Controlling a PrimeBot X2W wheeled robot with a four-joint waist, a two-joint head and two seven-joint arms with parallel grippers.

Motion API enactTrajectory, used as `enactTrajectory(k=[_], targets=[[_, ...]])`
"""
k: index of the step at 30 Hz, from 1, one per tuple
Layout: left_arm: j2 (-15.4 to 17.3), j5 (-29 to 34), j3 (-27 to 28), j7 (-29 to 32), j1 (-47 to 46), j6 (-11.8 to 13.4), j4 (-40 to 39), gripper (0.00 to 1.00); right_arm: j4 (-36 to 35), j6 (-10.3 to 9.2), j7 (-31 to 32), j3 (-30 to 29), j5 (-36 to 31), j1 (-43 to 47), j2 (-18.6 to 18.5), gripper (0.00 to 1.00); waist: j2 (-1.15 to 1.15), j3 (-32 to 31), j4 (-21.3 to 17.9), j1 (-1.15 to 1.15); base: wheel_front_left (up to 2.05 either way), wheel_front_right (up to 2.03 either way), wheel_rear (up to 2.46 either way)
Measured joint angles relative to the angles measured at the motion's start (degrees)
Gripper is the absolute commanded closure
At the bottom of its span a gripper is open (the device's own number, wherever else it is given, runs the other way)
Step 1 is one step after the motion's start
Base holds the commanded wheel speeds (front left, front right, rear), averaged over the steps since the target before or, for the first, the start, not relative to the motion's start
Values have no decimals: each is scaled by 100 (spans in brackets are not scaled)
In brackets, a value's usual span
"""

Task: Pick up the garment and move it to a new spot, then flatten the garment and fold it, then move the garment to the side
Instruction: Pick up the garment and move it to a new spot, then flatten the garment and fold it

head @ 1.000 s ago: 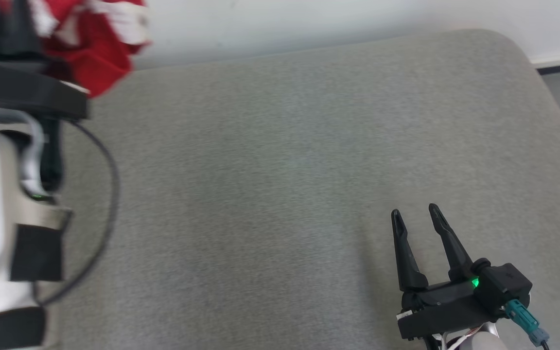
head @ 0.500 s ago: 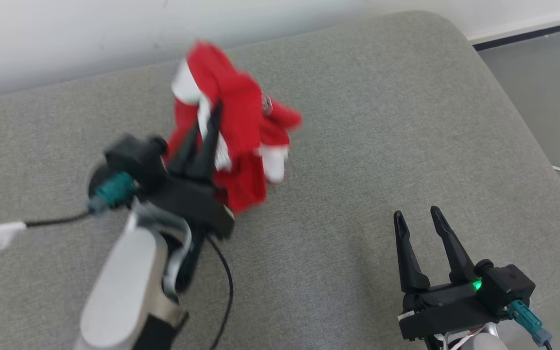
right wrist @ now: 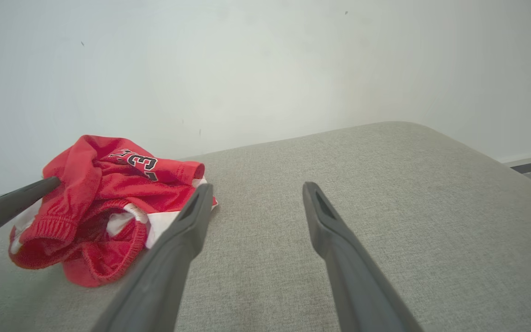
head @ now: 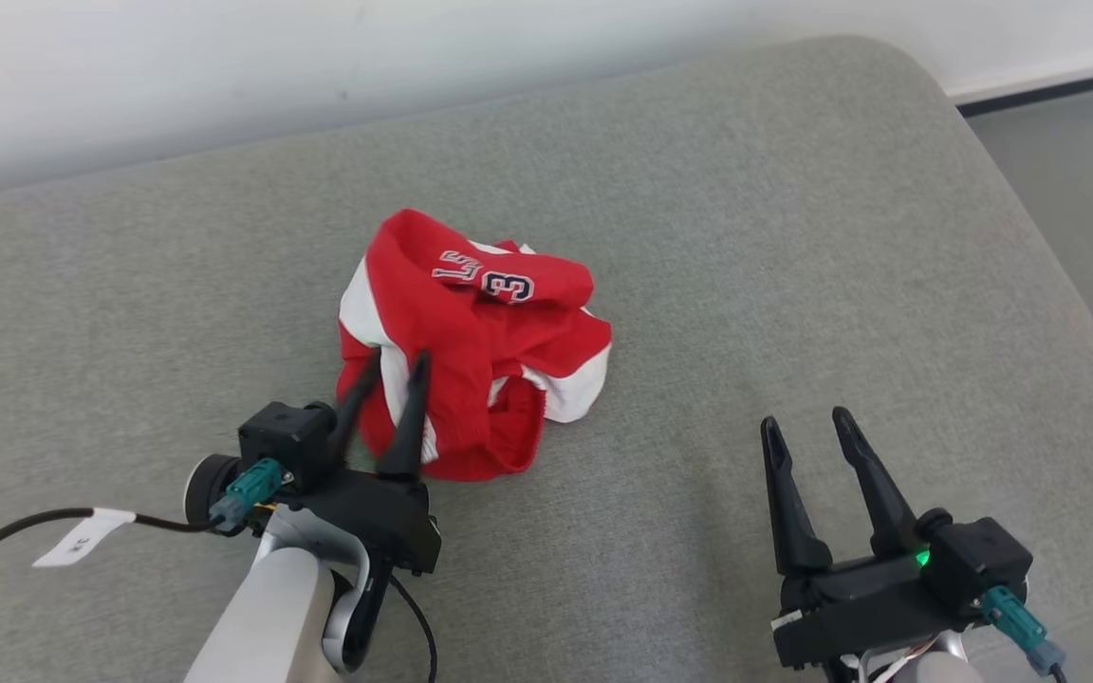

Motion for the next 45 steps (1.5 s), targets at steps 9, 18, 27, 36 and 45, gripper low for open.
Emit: enactTrajectory(k=[9, 18, 27, 36, 45], targets=[[-13, -57, 257, -302, 308, 63, -270, 0, 48, 0, 0, -36, -103, 288, 2, 0, 0, -378, 301, 0, 0, 0, 0], [115, 219, 962, -325, 1428, 220, -1374, 0, 12, 0, 0, -80, -125, 472, 1, 0, 0, -712, 638, -1, 0, 0, 0], [97, 903, 1817, -332, 2430, 261, -2196, 0, -30, 0, 0, -219, -186, 594, 3, 0, 0, -834, 961, -1, 0, 0, 0], [-77, 1195, 2462, -333, 3008, 149, -2565, 0, -29, 0, 1, -378, -259, 785, 1, 0, 0, -950, 1168, 0, 0, 0, 0], [-160, 1468, 2383, -333, 3271, 1, -2371, 0, -8, 0, 0, -375, -268, 904, 2, 0, 0, -1060, 1178, 0, 0, 0, 0]])
